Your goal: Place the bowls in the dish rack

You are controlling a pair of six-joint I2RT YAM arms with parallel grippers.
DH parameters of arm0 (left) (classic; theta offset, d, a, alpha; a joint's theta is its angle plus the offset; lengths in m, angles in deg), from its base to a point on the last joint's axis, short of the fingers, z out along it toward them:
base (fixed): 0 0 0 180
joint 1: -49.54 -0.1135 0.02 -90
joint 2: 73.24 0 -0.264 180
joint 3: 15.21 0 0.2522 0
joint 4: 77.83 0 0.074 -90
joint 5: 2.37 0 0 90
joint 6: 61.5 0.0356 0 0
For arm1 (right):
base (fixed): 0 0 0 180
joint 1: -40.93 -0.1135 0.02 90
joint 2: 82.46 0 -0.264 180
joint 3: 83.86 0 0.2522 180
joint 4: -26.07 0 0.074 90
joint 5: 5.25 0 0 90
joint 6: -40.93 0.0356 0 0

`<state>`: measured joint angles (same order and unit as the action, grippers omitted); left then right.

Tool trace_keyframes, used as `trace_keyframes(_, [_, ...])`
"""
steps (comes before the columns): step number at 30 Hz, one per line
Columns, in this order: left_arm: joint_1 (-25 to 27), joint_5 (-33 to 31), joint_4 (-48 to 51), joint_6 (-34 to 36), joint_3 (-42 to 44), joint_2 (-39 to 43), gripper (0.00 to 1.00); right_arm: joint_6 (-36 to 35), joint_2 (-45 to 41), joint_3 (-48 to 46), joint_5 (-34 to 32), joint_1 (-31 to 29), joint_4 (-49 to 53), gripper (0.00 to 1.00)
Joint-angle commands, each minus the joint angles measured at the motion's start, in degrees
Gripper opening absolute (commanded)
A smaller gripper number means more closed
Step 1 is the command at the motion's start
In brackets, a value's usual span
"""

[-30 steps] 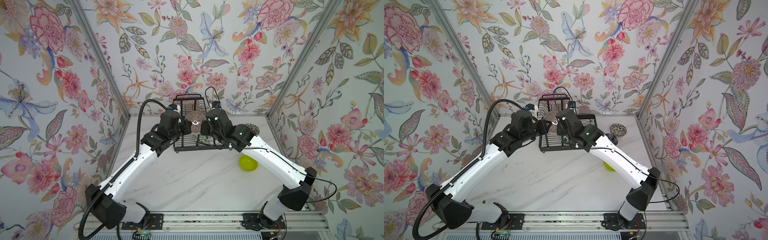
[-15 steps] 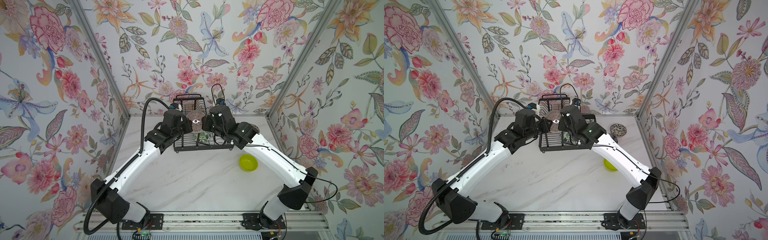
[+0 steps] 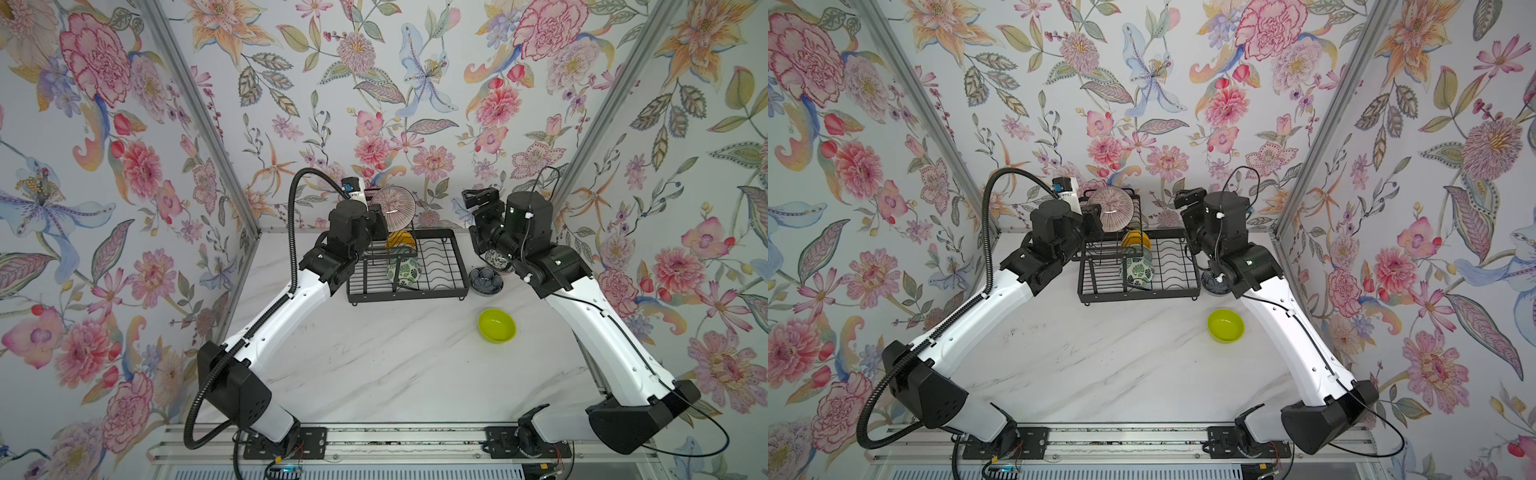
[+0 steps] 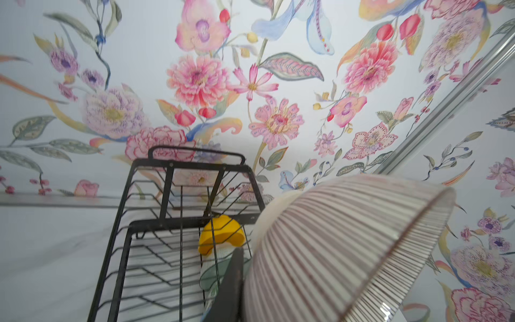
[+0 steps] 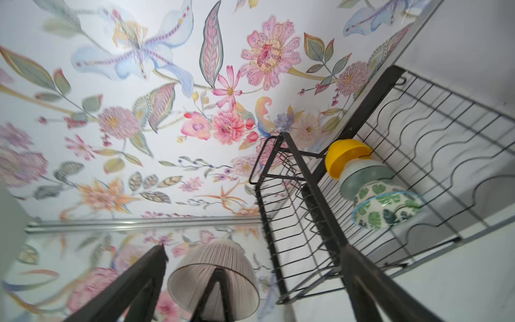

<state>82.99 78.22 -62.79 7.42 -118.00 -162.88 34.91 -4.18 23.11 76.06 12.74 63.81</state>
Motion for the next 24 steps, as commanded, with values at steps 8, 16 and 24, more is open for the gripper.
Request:
trace_keyframes(8, [5.1, -1.1, -29.9, 18.5, 4.1, -5.8, 0.0, 24.8, 3.6, 2.0, -2.0, -6.0, -11.9, 0.99])
trace_keyframes(16, [7.6, -1.4, -34.2, 22.4, 5.0, -7.3, 0.0, 26.6, 5.6, 2.4, -7.4, -8.8, -17.1, 0.99])
trace_keyframes(24, [9.6, -2.0, -36.4, 24.0, 6.9, -6.4, 0.0, 27.3, 8.8, 4.0, -9.9, -9.0, -20.5, 0.84])
